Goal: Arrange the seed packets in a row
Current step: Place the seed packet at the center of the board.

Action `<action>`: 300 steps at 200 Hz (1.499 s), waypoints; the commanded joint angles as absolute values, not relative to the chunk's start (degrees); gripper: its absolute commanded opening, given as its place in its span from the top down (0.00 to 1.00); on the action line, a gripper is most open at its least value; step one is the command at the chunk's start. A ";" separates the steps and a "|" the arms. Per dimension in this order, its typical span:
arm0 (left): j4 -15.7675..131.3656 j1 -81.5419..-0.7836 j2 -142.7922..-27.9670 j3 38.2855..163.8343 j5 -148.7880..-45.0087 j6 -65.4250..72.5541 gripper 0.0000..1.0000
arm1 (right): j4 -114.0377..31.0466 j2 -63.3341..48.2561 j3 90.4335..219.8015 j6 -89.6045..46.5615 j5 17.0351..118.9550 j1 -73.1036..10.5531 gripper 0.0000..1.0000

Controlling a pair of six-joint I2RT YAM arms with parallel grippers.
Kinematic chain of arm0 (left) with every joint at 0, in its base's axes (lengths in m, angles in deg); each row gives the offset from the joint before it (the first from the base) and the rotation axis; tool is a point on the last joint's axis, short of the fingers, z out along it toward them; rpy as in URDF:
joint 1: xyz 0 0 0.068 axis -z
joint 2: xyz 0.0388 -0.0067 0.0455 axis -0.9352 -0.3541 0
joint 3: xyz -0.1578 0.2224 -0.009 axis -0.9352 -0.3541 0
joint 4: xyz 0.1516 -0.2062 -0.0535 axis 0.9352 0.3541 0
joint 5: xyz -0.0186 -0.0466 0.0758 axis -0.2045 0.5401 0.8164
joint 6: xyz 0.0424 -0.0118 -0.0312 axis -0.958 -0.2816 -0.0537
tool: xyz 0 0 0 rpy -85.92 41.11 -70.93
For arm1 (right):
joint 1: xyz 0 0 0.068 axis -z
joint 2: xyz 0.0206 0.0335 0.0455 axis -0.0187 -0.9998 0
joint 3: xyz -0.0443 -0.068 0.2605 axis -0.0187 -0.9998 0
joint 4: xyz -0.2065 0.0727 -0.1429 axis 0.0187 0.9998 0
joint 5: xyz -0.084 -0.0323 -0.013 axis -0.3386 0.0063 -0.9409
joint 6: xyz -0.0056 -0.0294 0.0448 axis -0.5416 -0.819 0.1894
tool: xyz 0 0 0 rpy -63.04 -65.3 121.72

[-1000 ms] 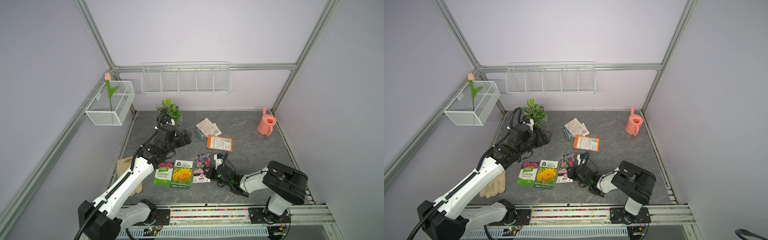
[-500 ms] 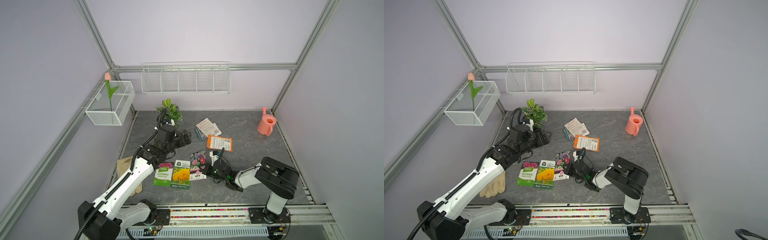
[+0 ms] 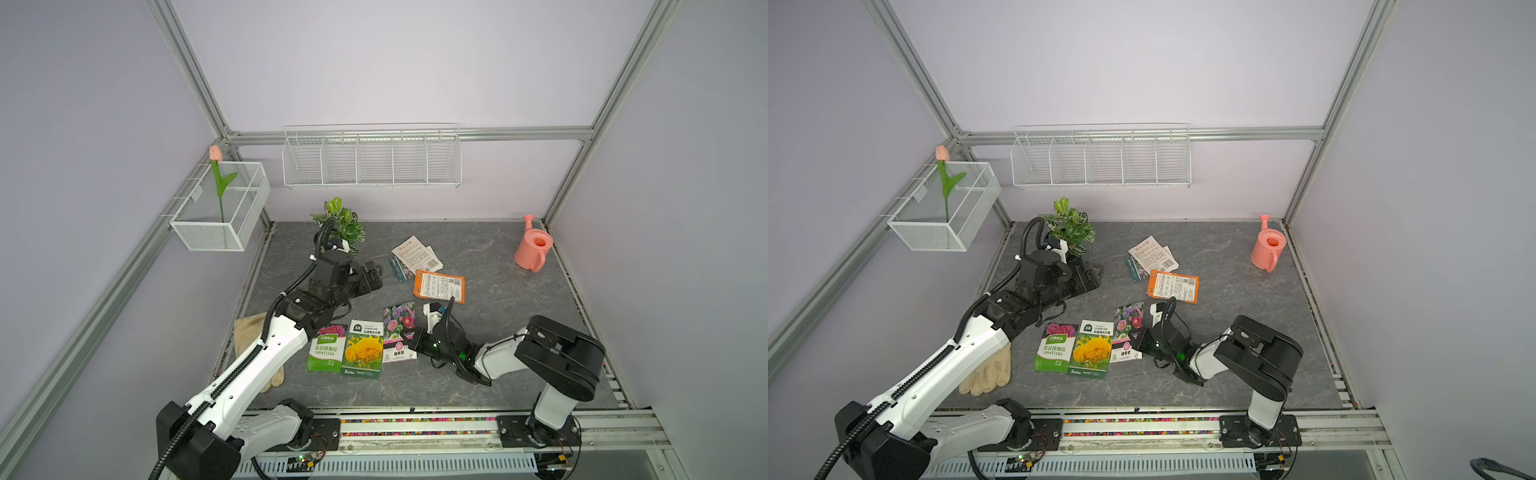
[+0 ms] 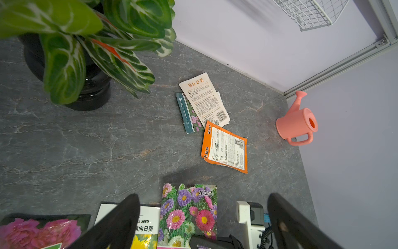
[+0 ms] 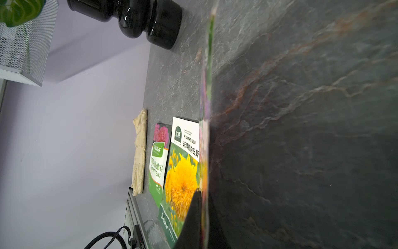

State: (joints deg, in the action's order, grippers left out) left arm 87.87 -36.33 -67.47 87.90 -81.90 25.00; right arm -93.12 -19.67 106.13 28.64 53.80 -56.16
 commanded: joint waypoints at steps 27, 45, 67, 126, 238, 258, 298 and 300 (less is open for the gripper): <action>87.14 -36.42 -66.44 87.20 -81.50 26.23 0.05 | -91.56 -17.59 105.27 29.40 51.84 -55.59 0.93; 87.07 -36.41 -66.33 87.11 -81.47 26.33 0.05 | -90.64 -18.27 106.20 29.51 52.09 -55.63 0.93; 87.12 -36.42 -66.33 86.93 -81.51 26.36 0.05 | -89.85 -19.33 107.46 29.82 52.59 -55.50 0.93; 86.95 -36.47 -66.52 86.67 -81.52 26.38 0.05 | -87.55 -20.52 110.57 28.97 54.17 -54.95 0.93; 87.03 -36.44 -67.65 87.28 -81.88 26.17 0.05 | -86.66 -20.09 106.49 32.45 54.03 -54.96 0.93; 87.12 -36.47 -67.49 87.31 -81.82 26.18 0.05 | -86.61 -20.43 106.18 33.05 53.93 -55.45 0.92; 87.30 -36.48 -67.07 87.06 -81.53 26.38 0.05 | -85.63 -19.78 105.02 34.15 53.71 -56.53 0.90; 87.28 -36.48 -67.03 87.05 -81.51 26.41 0.05 | -85.63 -19.69 104.94 34.25 53.65 -56.60 0.90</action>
State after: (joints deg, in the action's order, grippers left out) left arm 87.65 -36.33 -67.53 87.46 -81.93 25.39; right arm -86.65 -20.26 106.48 32.34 54.11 -55.57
